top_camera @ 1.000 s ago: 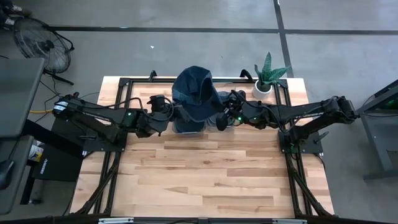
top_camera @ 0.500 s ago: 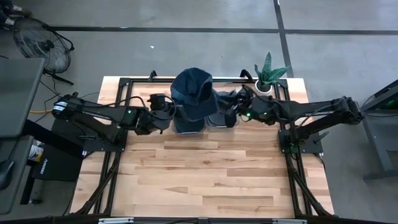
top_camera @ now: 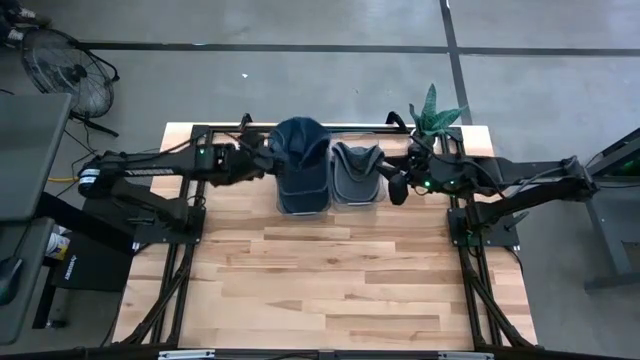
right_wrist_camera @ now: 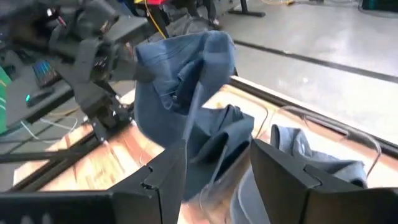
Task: Pick & Place hat
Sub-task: Put the blue cap into the left transparent bin
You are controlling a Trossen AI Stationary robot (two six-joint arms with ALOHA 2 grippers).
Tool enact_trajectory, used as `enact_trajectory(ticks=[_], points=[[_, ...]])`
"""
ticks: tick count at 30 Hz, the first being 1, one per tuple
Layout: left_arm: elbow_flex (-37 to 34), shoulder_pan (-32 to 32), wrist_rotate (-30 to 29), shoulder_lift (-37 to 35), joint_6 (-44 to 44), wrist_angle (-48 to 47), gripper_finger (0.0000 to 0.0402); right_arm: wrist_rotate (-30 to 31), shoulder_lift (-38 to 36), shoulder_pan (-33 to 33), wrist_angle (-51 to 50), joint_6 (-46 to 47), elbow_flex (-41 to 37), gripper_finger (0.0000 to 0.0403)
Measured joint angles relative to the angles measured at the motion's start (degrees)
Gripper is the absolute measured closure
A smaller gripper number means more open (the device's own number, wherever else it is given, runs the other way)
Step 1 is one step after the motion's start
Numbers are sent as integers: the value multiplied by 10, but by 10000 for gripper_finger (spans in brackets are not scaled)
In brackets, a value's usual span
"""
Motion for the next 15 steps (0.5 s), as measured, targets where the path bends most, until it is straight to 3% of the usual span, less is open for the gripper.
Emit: enact_trajectory(ticks=[5, 15], points=[[0, 72, 129, -6, 56, 10, 394, 0, 3, 10, -23, 14, -1, 229], [-4, 153, 249, 1, 83, -6, 394, -1, 4, 11, -27, 71, -35, 229]])
